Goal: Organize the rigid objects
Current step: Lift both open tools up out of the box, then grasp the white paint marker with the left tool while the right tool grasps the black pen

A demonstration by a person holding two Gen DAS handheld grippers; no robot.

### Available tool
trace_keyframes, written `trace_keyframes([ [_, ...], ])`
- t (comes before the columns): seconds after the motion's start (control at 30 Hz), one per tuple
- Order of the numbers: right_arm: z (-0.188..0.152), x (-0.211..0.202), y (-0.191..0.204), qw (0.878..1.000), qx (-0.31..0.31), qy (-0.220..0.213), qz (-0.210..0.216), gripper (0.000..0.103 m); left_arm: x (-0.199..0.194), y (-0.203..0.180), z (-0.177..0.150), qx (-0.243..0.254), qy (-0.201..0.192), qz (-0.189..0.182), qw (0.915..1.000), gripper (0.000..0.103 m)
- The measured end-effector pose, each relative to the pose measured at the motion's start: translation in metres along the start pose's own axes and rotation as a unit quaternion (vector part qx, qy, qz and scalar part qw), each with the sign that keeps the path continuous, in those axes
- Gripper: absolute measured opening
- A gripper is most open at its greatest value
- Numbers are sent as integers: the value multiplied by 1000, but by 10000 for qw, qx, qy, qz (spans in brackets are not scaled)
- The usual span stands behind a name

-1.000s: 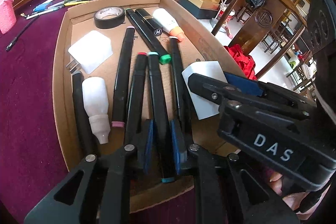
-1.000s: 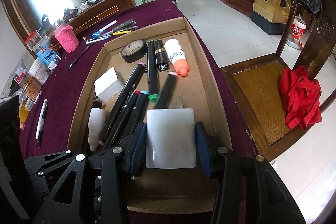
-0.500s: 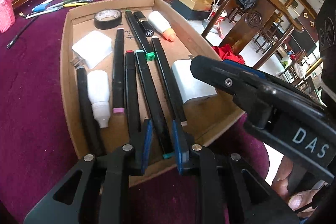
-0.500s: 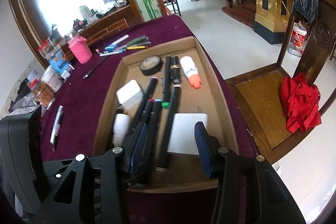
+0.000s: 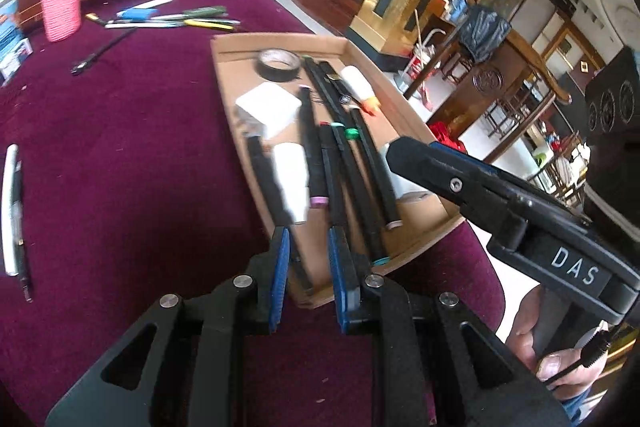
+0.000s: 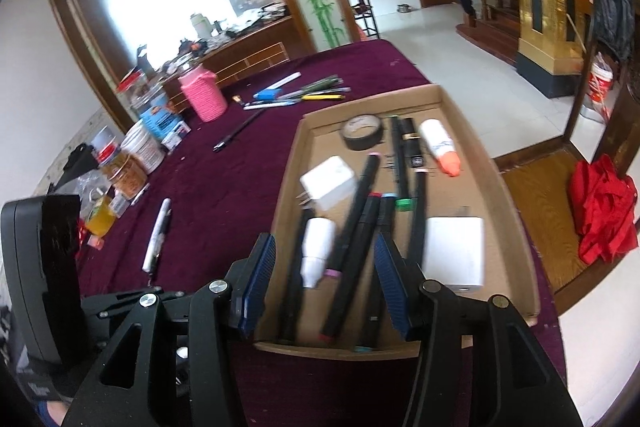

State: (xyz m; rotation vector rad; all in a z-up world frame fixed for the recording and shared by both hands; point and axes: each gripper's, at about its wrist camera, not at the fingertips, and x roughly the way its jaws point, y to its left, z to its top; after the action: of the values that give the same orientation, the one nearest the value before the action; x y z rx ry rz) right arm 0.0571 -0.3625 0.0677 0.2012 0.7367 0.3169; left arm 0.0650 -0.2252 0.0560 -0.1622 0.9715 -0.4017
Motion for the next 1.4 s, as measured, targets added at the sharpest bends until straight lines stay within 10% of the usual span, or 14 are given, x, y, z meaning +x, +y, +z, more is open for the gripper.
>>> trace_keyframes([
  [0.77,-37,119,132,9900,-836,860,745,46,-84,219,-21,-1481,-478,1127,9814,17],
  [1.4,-51,138,126,9870,-1050,809,909,46,-22,260,6,-1637,-171,1436,9759,17],
])
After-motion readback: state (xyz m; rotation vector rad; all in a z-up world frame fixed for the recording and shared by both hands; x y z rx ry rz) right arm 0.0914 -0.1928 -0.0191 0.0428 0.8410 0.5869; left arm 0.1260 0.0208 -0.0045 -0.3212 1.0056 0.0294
